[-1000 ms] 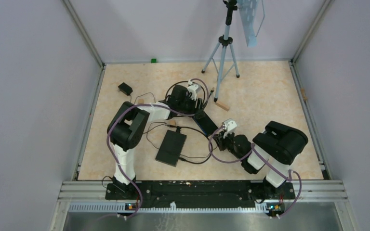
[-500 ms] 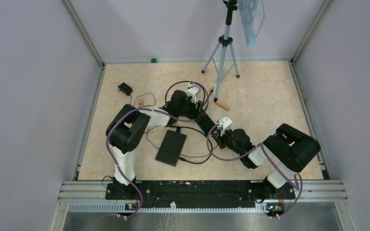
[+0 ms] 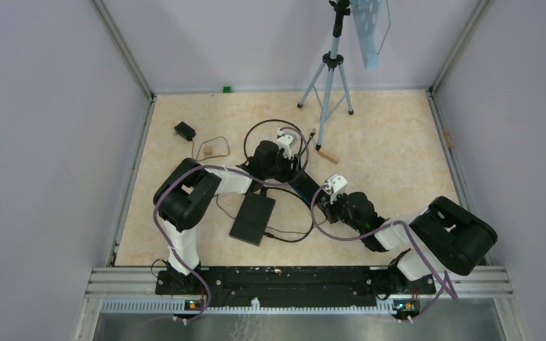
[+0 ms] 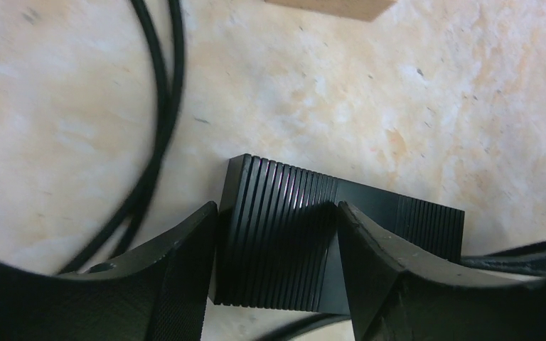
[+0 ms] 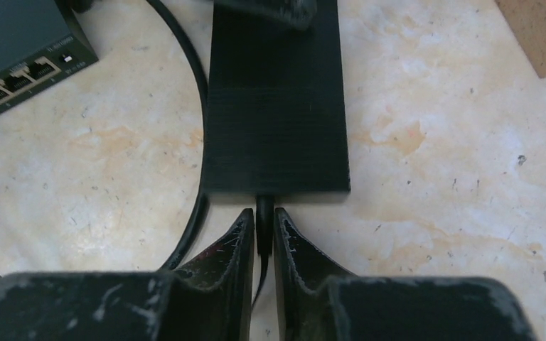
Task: Insert the plug into the switch port
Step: Insert the connector into the switch port.
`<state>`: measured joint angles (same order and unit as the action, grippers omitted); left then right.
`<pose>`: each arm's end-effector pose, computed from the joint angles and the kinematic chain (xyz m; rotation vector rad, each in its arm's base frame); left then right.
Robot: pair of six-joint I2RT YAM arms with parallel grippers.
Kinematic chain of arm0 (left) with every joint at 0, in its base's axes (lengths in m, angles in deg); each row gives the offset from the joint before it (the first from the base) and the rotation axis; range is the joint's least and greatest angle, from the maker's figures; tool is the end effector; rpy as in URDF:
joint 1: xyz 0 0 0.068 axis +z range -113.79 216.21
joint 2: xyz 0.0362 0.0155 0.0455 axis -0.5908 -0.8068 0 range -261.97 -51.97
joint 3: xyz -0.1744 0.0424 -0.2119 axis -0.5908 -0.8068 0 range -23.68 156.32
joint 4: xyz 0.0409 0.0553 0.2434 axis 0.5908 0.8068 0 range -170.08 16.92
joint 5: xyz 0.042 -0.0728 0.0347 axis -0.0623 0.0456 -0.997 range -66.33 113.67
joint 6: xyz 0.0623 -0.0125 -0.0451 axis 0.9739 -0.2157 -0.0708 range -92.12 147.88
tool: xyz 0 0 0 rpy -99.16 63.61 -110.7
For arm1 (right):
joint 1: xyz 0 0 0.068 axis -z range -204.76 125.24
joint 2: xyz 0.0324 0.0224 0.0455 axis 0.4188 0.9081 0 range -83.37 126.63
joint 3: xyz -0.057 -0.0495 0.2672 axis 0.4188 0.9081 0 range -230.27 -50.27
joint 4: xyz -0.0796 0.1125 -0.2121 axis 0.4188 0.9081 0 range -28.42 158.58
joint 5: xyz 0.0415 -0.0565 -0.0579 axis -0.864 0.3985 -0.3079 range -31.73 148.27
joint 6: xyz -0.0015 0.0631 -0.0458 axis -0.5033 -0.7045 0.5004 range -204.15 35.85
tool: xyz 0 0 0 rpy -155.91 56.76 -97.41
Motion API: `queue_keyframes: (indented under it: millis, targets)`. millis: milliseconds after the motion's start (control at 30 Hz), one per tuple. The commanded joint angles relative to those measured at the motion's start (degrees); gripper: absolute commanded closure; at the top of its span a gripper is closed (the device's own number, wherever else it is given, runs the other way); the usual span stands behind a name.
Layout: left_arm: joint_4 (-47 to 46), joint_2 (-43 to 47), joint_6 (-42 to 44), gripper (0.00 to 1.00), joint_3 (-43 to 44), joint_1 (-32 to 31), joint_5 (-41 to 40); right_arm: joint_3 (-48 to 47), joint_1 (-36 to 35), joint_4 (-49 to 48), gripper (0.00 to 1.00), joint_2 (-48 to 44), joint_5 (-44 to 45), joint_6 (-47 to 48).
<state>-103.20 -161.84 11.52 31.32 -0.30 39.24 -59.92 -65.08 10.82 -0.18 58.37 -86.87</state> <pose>0.3219 -0.2606 0.1355 0.5527 2.1474 -0.8191 0.1847 0.1566 0.1169 -0.6437 1.8946 0.4863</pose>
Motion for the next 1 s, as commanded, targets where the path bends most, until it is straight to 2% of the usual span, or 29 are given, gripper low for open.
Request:
queue_keyframes:
  millis: [0, 133, 367, 600, 800, 967]
  targets:
    - [19.99, -3.24, -2.55, 0.34, -2.2, -4.11, 2.95, -2.28, 0.33, 1.97, 0.82, -4.86, -0.27, -1.51]
    - [23.8, -4.4, -0.36, 0.33, 2.23, -2.86, 0.9, -3.79, 0.35, 9.23, 0.75, -7.1, -0.96, -2.57]
    - [28.96, -4.16, 1.91, 0.28, 7.91, 1.66, -1.26, -8.46, 0.38, 27.45, 0.63, -14.51, 0.99, -7.16]
    - [30.53, -2.95, 3.54, 0.28, 9.61, 4.52, -1.13, -16.46, 0.85, 44.06, 0.63, -14.36, 2.16, -13.33]
    - [30.54, -2.8, 3.79, 0.28, 9.35, 4.56, 0.72, -22.27, 0.85, 53.86, 0.64, -9.78, 2.58, -12.42]
    - [30.15, -2.44, 3.94, 0.3, 9.08, 4.47, 2.44, -24.39, 0.85, 55.75, 0.64, -7.6, 3.0, -12.37]
